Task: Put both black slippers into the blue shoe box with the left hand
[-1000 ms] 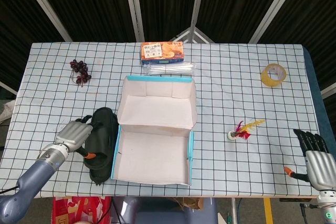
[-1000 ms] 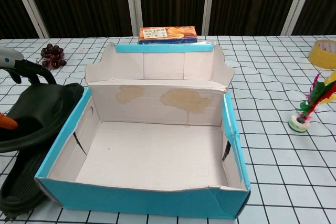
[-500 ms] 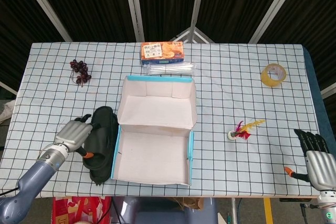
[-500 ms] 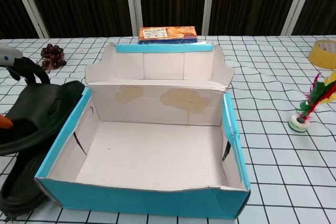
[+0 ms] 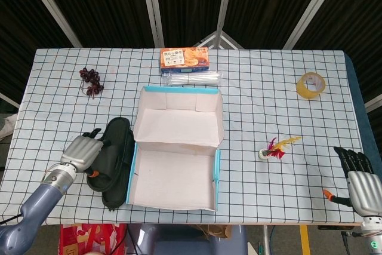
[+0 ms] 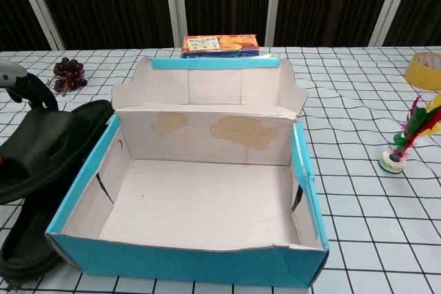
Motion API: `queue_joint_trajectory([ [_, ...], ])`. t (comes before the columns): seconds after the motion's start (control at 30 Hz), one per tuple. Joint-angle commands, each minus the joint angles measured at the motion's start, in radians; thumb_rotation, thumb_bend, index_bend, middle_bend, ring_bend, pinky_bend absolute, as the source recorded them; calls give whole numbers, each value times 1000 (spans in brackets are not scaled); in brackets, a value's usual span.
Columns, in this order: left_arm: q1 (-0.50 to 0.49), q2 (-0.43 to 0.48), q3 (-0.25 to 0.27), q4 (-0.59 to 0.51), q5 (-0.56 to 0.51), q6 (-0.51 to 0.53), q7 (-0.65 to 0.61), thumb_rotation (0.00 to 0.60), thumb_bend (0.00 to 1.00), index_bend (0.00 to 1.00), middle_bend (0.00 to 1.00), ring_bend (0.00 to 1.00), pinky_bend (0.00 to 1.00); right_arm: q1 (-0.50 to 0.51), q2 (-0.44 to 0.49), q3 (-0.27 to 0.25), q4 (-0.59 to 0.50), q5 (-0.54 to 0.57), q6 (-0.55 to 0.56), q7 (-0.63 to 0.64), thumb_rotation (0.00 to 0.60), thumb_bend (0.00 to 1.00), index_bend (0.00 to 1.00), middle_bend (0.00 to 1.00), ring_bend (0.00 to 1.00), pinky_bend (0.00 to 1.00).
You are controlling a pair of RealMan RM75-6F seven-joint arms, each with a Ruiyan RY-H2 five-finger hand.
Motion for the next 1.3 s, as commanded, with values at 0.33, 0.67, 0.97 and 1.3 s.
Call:
queue_joint_trajectory([
  [0.33,39,5,-8,2,62,48,-3,600,527,390,473,81,168,-7,-1,-4,1,-3,9,6,600,161,45,108,85,36],
  [0.67,97,97,-14,-71,191,191,40,600,527,400,481,81,168,-12,-7,-10,3,-9,12,4,600,161,47,108,85,36],
  [0.97,150,132,-18,-159,503,434,338,600,527,422,498,81,168,2,2,-2,-3,3,-9,7,600,161,47,108,85,36],
  [1.3,153,27,-18,-101,1067,432,838,600,544,462,545,116,168,2,6,-6,-4,-4,-12,15,600,161,47,109,85,36],
])
